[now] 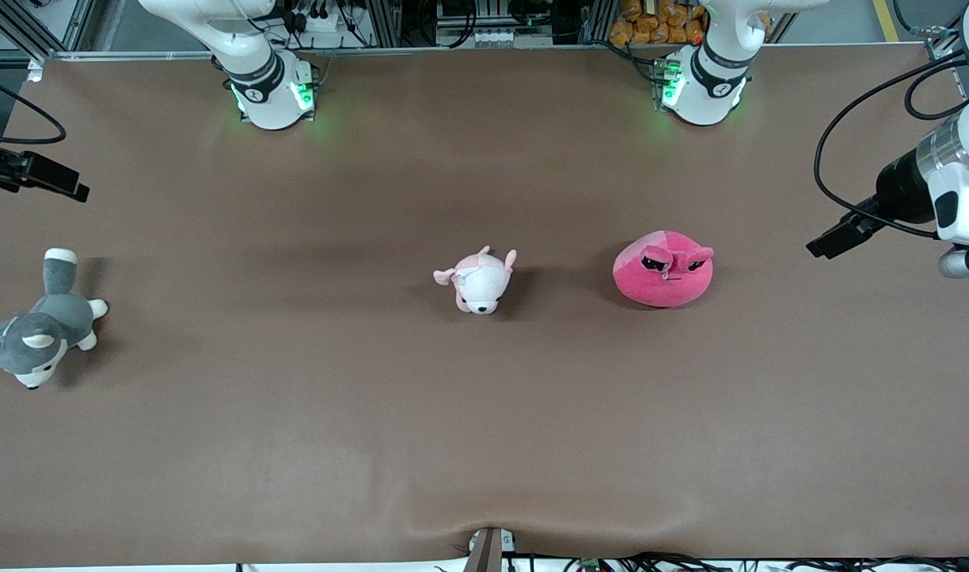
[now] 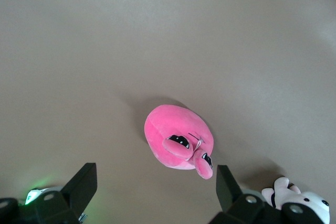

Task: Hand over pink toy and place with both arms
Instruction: 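Move the left gripper down over the pink plush toy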

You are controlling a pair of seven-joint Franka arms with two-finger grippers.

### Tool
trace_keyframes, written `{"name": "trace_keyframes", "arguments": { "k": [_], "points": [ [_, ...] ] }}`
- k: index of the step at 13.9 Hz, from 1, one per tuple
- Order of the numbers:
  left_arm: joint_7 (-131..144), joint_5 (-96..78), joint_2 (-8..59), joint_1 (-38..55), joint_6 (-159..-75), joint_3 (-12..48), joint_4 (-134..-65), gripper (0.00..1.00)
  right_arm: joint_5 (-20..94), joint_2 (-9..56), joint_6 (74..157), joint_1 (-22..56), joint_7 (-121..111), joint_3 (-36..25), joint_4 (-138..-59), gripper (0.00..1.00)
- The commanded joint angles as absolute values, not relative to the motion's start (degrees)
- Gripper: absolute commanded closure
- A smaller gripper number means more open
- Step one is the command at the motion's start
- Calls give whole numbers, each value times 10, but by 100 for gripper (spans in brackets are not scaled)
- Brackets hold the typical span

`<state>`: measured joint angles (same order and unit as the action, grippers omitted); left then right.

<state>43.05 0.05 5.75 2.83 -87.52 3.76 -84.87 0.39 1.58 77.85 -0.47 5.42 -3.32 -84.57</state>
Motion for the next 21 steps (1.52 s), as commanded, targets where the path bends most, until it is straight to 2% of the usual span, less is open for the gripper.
{"name": "trace_keyframes", "arguments": {
  "k": [1,7,12,14,18,21],
  "points": [
    [441,22,65,33,-870,40,-826,0,2,11,772,-2,62,-33,-843,0],
    [469,20,117,39,-871,43,-838,0,2,11,772,-2,62,-33,-843,0],
    [705,-8,91,64,-864,63,-872,0,2,11,772,-2,62,-33,-843,0],
    [819,-39,103,68,-874,65,-879,0,2,11,772,-2,62,-33,-843,0],
    [995,-49,96,69,-953,96,-966,0,1,11,772,-2,62,-33,-843,0],
    [1014,-51,63,45,-970,95,-1053,0,0,11,773,-4,62,-34,-841,0]
  ]
}}
